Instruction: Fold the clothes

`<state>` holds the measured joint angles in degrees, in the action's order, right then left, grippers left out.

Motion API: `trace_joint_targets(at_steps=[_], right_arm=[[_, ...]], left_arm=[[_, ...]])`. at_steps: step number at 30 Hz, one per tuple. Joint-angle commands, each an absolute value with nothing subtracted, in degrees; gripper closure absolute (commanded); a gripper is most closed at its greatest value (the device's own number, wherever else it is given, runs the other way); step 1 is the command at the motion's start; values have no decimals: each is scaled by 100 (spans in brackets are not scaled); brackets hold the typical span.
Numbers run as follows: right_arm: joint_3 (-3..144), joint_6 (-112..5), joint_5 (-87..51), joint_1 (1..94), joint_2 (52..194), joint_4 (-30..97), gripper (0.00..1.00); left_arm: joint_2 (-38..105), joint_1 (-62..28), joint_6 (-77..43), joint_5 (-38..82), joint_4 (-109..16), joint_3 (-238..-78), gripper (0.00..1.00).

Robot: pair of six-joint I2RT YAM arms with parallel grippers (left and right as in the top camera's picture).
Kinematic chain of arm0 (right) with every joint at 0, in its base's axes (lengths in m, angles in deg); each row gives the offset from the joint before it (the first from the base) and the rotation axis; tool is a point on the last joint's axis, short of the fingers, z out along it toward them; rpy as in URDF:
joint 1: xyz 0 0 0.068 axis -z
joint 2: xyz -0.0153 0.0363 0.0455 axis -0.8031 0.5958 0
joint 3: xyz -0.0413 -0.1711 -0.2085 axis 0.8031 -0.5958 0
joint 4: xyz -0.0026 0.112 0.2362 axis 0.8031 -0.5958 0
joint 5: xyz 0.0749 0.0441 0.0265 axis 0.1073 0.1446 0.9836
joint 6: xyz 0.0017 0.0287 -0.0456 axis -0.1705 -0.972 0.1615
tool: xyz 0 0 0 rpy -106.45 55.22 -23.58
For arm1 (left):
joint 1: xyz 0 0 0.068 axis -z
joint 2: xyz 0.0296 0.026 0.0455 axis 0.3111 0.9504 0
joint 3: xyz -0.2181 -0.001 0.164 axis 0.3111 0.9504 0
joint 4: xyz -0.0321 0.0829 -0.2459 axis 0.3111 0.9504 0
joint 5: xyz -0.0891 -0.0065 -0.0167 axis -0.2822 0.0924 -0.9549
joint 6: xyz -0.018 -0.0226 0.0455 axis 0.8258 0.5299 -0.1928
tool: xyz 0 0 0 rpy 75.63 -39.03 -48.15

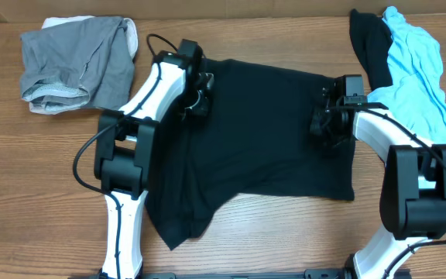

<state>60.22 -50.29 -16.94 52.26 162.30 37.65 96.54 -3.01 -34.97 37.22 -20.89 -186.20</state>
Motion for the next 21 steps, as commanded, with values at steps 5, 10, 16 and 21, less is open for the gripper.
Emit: trace_joint_targets(at_steps=[5, 10, 16, 21], right_arm=[[6015, -5169, -2136, 5152, 17294, 4189, 96], [6426, -5206, -2151, 5152, 17493, 4532, 96], [7228, -5186, -2147, 5154, 17570, 4349, 96], [8544, -5186, -2105, 5156, 17461, 2860, 96]], left_arm=[[9993, -677, -3394, 4050, -2632, -18557, 96], [9993, -767, -3376, 4048, -3226, -18557, 96], [9991, -760, -3378, 4048, -3136, -18697, 96], [9971, -760, -3400, 4050, -2179, -19377, 96]])
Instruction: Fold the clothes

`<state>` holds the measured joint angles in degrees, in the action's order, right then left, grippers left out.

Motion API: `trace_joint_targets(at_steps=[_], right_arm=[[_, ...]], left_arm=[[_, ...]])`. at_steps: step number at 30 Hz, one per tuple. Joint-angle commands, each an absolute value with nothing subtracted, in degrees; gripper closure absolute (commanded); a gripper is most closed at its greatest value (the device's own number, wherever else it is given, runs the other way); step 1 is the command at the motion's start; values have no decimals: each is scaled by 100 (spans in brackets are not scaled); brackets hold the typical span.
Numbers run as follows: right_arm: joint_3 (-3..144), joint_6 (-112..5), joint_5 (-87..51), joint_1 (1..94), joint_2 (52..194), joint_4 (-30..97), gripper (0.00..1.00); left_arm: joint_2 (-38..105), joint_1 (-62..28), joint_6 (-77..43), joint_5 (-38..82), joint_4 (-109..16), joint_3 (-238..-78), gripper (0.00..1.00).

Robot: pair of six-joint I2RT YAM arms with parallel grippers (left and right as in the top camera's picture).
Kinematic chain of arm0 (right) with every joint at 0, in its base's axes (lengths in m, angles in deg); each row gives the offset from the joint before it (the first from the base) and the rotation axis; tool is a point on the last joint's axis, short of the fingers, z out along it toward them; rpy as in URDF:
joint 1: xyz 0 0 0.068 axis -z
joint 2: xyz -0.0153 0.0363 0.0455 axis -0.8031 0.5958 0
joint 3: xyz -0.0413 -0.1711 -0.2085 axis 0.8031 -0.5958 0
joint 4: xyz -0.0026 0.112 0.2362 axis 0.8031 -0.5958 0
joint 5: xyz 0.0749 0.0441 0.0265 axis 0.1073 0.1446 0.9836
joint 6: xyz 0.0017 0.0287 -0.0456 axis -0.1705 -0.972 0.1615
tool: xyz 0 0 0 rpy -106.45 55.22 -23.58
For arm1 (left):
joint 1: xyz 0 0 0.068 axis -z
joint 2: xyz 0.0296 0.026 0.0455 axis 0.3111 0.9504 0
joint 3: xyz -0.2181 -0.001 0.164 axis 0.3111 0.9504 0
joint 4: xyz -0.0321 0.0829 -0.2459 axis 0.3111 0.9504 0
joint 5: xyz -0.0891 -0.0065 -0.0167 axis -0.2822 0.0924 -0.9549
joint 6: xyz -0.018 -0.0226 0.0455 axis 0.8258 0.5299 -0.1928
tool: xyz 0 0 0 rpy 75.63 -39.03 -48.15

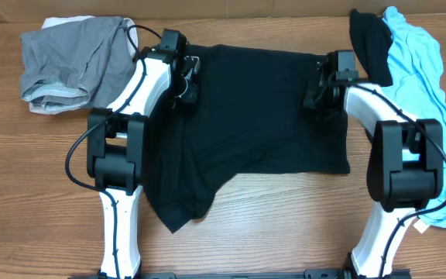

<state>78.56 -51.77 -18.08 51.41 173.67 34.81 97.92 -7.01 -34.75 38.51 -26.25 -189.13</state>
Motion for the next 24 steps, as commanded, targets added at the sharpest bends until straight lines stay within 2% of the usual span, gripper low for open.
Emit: trace_joint_targets(at_steps=[1, 2, 3, 4, 5, 6, 8, 15, 19, 24], right_arm=[[8870, -5186, -2105, 5156, 17408, 2502, 93], [9148, -5191, -2101, 5156, 17358, 2178, 85], [9482, -5210, -2061, 5156, 17299, 1789, 74], [9996, -5271, -1930, 5156, 17231, 1120, 27], [10302, -5411, -1863, 5169, 17211, 670, 16], [10573, -5516, -1812, 5180, 17205, 259, 11], [11027, -5660, -1751, 5200, 17205, -523, 0], [11196, -5702, -617, 5200, 17194, -1509, 0], [11196, -5643, -645, 5222, 17106, -1710, 3], [11196, -6041, -1323, 5204, 16599, -2036, 8]], left_arm=[[9971, -765, -3400, 4050, -1950, -19578, 96], [9971, -769, -3403, 4059, -1668, -19842, 95], [9971, -771, -3403, 4074, -1432, -20067, 83], [9971, -771, -3403, 4076, -984, -20548, 44], [9971, -771, -3400, 4076, -745, -20830, 29], [9971, -771, -3400, 4076, -555, -21062, 16], [9971, -771, -3403, 4098, -144, -21580, 1], [9971, -765, -3420, 4113, 1193, -23241, 0], [9925, -760, -3413, 4091, 1620, -24039, 0], [9427, -745, -3285, 4021, 1620, -24047, 0]])
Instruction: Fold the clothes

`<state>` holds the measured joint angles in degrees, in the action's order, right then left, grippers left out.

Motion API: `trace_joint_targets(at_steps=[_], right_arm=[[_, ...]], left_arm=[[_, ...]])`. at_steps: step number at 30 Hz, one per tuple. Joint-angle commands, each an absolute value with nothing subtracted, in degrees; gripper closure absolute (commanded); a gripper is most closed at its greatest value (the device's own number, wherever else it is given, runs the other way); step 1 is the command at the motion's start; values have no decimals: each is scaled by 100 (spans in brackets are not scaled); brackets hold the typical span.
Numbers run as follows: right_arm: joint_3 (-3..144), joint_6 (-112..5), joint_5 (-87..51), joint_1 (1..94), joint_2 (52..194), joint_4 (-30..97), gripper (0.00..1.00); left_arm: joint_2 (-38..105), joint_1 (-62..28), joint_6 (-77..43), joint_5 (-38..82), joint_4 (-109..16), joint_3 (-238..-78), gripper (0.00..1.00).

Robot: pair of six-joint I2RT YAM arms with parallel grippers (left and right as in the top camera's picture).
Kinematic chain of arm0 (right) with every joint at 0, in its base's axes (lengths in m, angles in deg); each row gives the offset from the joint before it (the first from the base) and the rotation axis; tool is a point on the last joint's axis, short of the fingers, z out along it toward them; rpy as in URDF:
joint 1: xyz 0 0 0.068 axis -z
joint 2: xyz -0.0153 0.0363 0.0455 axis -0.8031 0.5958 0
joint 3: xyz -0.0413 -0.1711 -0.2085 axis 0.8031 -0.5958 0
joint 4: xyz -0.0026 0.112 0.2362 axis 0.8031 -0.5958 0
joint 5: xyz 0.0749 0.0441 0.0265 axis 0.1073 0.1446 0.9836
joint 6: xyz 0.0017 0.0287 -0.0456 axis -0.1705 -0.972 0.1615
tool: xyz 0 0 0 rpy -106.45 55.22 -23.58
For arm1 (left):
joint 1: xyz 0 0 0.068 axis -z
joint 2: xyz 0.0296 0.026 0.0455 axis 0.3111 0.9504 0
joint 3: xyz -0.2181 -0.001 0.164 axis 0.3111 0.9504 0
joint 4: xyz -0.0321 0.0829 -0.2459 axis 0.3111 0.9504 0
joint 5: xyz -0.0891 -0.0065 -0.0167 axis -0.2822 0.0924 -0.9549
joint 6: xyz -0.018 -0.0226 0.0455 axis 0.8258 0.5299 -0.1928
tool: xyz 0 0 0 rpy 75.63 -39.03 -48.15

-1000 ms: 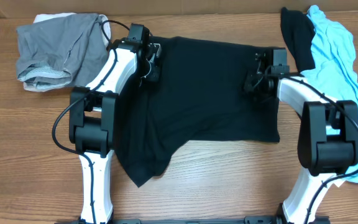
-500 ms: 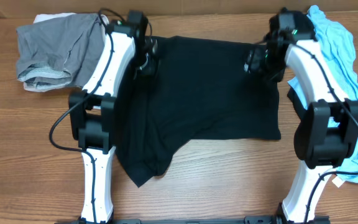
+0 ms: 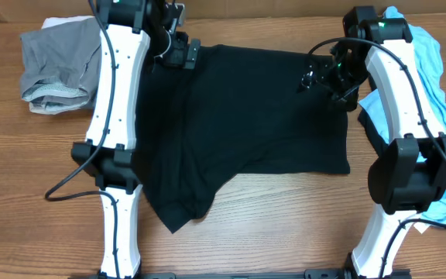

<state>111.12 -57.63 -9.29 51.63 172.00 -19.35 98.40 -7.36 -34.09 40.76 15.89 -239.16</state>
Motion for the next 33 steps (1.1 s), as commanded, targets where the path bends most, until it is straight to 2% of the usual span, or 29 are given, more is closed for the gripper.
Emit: trace_joint_targets(at_steps=[1, 6, 9, 15, 22, 28, 33], right_arm=[[11196, -6238, -1662, 5178, 16400, -2178, 8], [11196, -6863, -2669, 4931, 15552, -2761, 8], [11189, -7164, -3185, 4684, 14969, -2980, 1], [10966, -7328, -3314, 4680, 14801, -2993, 0], [9093, -8338, -3565, 4680, 14781, -1835, 0], [7497, -8266, -3312, 4715, 14772, -709, 0], [6898, -8017, -2971, 4938, 14772, -93, 0]], left_arm=[[9318, -723, -3243, 4026, 1620, -24047, 0], [8817, -570, -3177, 4032, 1620, -24032, 0], [8419, -376, -3136, 4150, 1620, -23997, 0], [7919, -13, -2732, 4913, 1620, -23553, 0], [7882, -63, -2209, 5584, 1620, -22555, 0], [7882, -345, -1925, 5589, 1620, -22087, 0], [7882, -581, -1663, 5610, 1556, -21739, 0]])
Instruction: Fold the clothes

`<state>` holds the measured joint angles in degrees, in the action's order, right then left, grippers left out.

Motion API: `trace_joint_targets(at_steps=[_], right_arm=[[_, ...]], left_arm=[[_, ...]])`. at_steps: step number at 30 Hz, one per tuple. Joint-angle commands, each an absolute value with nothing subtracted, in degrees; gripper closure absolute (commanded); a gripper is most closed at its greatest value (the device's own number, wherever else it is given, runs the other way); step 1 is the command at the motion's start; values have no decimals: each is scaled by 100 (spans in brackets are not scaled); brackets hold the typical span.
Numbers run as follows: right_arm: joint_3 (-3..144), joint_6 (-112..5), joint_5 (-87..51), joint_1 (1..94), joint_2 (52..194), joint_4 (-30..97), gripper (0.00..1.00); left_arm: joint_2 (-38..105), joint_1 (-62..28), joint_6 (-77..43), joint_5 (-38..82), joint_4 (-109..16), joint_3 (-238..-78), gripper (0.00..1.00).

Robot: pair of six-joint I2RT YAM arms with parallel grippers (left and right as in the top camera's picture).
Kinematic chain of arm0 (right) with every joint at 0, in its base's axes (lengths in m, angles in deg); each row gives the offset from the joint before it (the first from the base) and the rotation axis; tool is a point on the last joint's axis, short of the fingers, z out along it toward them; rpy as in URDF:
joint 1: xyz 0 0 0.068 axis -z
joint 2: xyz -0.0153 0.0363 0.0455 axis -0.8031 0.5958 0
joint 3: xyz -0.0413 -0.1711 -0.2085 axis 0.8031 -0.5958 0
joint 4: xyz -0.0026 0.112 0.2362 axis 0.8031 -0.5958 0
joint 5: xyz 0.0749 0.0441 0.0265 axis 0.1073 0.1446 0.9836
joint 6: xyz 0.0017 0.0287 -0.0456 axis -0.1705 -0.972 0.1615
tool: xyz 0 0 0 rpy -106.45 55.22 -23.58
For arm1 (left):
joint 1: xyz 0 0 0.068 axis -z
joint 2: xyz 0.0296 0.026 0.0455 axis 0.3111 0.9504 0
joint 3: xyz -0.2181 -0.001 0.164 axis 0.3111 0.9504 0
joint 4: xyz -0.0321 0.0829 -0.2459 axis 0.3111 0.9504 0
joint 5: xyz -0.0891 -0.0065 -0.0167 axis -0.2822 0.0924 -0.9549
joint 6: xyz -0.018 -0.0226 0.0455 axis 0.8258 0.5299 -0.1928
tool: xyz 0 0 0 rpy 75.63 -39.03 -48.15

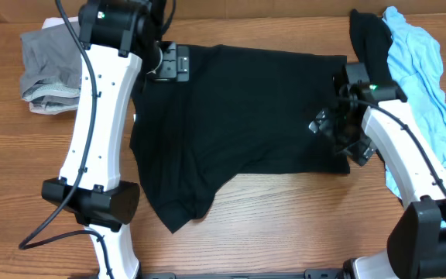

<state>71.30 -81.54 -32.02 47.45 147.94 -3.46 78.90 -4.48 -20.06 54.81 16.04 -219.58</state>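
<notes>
A black shirt [254, 116] lies spread across the middle of the table, with one part trailing toward the near left [178, 209]. My left gripper [173, 63] hangs over the shirt's far left corner, its arm reaching high. Over the shirt's right edge, below the middle, is my right gripper [330, 128]. Both grippers are dark against the black cloth, so their jaws do not show clearly.
A crumpled grey garment [49, 66] lies at the far left. A light blue garment [416, 74] and a black one [366, 39] are heaped along the right side. The wooden table [285, 225] shows in front of the shirt.
My right gripper has moved from the shirt's far right corner toward me along its right edge. The left gripper has shifted slightly at the far left corner. The shirt lies as before.
Both grippers were first down on the shirt's upper part, left and right. Then they were farther from me and the shirt lay farther back. Later both arms stood higher over the far corners. Now the right one is lower along the right edge.
</notes>
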Motion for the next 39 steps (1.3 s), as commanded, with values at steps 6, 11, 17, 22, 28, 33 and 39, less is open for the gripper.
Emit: trace_joint_targets(at_steps=[6, 11, 17, 22, 28, 33, 39], right_arm=[[6833, -7521, -2547, 5370, 14774, 441, 1], [6833, -7383, -2547, 5421, 14825, 650, 13], [6831, -7385, -2551, 5316, 15124, 904, 21], [6822, -7387, -2573, 5307, 15482, 1177, 28], [6804, -7407, -2573, 5307, 15848, 1638, 35], [6800, -7405, -2577, 5307, 15959, 1767, 37], [6794, -7405, -2612, 5305, 16258, 1815, 40]], left_arm=[[7884, -725, -1610, 5562, 1169, -21335, 0], [7888, -723, -1595, 5564, 986, -21180, 0], [7897, -723, -1748, 5571, 855, -21178, 0], [7910, -725, -1748, 5571, 844, -21178, 0], [7930, -723, -1748, 5569, 844, -21178, 0], [7930, -723, -1752, 5571, 850, -21178, 0], [7930, -730, -1881, 5573, 785, -21178, 0]])
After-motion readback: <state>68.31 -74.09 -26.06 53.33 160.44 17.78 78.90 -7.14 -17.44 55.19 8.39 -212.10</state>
